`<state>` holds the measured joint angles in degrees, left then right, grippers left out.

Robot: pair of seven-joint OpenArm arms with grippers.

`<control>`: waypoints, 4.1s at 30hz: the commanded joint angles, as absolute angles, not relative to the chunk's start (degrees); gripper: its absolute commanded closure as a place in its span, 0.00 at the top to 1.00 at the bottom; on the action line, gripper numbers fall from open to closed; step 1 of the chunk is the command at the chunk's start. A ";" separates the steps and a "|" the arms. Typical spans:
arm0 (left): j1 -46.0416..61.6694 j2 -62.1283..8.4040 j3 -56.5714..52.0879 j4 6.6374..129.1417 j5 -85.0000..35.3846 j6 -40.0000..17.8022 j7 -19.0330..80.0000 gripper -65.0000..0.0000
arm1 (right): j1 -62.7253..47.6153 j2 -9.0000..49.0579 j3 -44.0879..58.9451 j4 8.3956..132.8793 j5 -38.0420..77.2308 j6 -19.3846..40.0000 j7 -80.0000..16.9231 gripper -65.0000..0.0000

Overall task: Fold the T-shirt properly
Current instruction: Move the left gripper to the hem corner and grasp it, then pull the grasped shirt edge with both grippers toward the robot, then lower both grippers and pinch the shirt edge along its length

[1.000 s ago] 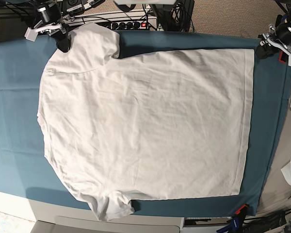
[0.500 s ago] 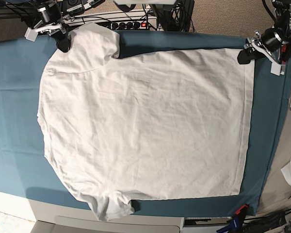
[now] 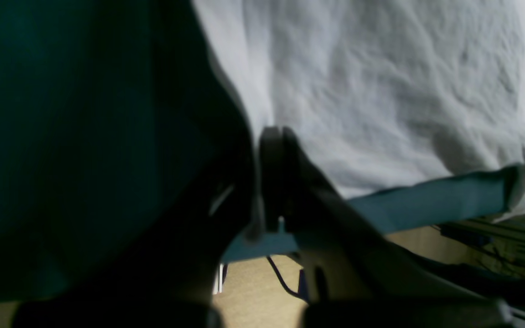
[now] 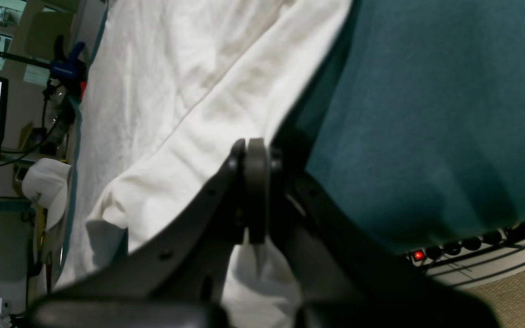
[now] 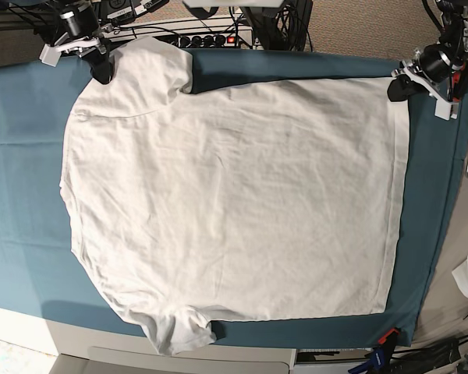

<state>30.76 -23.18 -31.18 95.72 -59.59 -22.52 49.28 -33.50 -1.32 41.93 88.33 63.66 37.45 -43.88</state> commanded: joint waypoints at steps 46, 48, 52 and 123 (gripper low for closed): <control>40.36 -24.75 -34.06 102.30 -57.58 -23.86 53.19 0.00 | -49.08 -1.08 46.63 98.70 63.68 38.74 -47.92 0.00; 40.80 -24.75 -34.06 102.30 -57.60 -23.86 53.19 0.00 | -49.76 -1.08 46.63 98.70 64.03 38.76 -48.05 0.00; 41.56 -24.77 -34.06 102.30 -57.60 -23.86 53.23 0.00 | -51.57 -1.08 46.63 98.70 64.71 38.76 -48.45 0.00; 21.21 -26.72 -24.99 96.47 -45.76 -22.83 46.59 0.00 | -21.26 8.56 38.26 99.59 40.84 40.00 -37.80 0.00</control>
<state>21.32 -25.69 -24.73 95.90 -45.54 -22.72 47.20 -21.47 7.77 37.95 98.45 39.44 39.90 -39.79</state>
